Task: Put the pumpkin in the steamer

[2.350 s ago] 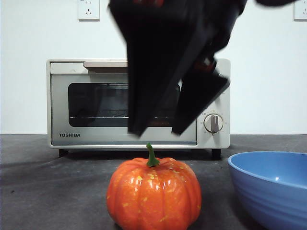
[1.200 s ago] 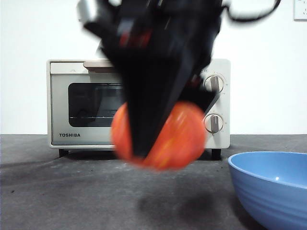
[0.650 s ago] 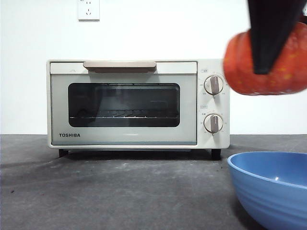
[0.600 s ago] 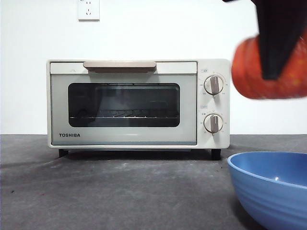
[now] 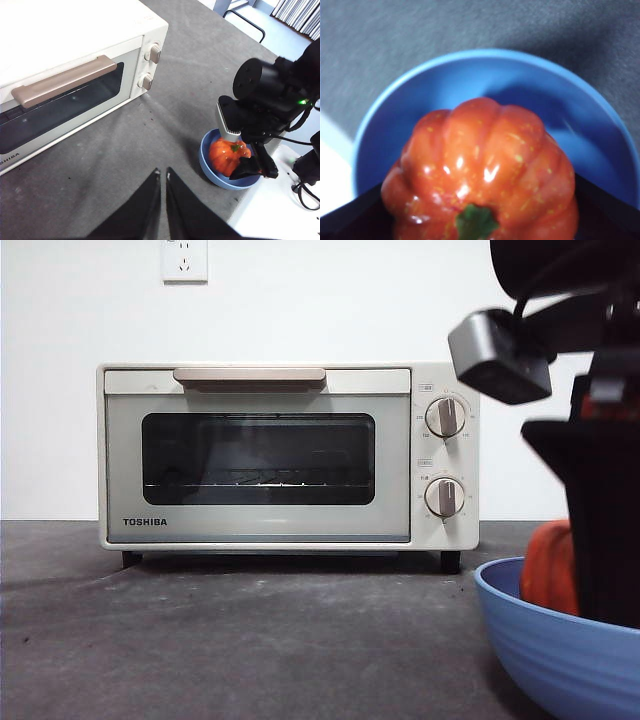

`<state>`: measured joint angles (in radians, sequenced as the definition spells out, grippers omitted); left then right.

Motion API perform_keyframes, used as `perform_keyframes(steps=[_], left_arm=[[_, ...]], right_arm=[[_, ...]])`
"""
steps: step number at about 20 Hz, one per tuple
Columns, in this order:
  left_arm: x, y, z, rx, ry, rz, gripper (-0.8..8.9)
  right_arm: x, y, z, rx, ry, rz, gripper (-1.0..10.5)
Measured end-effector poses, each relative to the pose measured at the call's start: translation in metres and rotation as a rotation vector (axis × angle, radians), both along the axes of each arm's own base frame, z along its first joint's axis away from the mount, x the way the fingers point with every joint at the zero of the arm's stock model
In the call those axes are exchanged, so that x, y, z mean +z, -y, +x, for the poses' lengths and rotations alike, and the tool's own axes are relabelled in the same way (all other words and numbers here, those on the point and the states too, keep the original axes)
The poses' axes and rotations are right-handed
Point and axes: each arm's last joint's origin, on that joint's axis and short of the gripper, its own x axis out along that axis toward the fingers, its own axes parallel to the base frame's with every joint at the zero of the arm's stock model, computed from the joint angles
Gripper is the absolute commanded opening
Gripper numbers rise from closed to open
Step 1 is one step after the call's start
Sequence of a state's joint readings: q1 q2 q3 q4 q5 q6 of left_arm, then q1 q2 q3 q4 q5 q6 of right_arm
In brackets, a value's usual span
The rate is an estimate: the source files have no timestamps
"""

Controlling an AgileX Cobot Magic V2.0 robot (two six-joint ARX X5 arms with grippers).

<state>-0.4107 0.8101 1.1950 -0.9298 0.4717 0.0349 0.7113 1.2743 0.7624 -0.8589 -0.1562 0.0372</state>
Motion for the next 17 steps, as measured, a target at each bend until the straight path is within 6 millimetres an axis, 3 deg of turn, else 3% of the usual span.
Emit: perform_keyframes(steps=[8,13,17], left_arm=[[0.0004,0.0003,0.0006,0.000,0.005,-0.002,0.27],[0.0004,0.0003,0.0006,0.000,0.005,-0.002,0.27],[0.0004,0.0003,0.0006,0.000,0.005,-0.002,0.27]], right_arm=[[-0.0093,0.0015,0.0002,-0.041,0.029,-0.023,3.3],[-0.0097,0.0016,0.0001,-0.058,0.021,-0.026,5.0],[-0.0033,0.0010,0.0007,-0.074,0.008,-0.033,5.1]])
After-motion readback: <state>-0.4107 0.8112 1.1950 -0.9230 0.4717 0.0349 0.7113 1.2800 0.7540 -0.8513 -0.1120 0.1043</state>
